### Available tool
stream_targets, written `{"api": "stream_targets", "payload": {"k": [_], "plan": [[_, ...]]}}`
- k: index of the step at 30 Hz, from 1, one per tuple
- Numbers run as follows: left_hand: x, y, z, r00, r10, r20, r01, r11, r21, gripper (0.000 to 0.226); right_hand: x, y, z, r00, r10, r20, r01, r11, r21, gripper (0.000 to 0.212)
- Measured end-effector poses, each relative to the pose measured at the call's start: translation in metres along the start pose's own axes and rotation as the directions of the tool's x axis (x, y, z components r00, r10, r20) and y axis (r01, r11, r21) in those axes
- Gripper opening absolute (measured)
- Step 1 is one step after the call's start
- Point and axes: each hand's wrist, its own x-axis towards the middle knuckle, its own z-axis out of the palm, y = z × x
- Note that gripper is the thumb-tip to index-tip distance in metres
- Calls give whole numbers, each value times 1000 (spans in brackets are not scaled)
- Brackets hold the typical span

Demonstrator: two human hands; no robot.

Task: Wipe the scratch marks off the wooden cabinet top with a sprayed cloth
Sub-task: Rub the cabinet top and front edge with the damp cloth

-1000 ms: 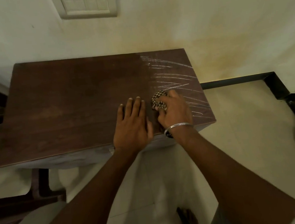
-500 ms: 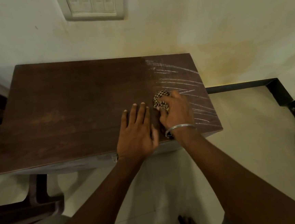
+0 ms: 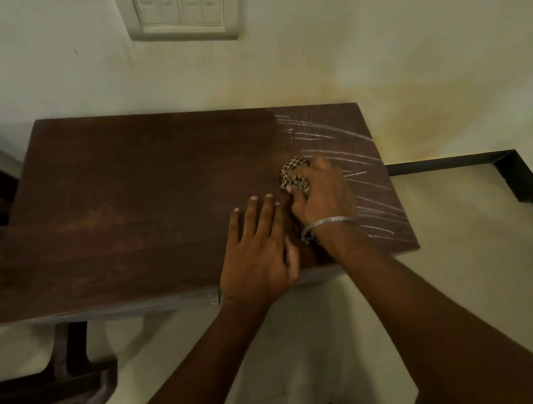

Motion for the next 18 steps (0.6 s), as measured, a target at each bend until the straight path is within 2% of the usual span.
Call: {"api": "stream_targets", "payload": {"k": [5, 8, 13, 18], "plan": [[1, 0, 1, 1000, -6, 5, 6, 1000, -13, 64, -25, 6, 4, 999, -24, -36, 24, 1000, 2, 30], [1, 0, 1, 1000, -6, -6, 6, 1000, -16, 64, 1, 0, 8, 998, -17, -58, 17, 1000, -6, 31], [2, 1, 0, 1000, -7, -3, 7, 1000, -12, 63, 40, -8, 8, 1000, 17, 3, -17, 1000, -24, 30], [2, 0, 2, 1000, -1, 12, 2, 1000, -13, 65, 1, 3, 7, 997, -66, -41, 68, 997, 33, 31]]}}
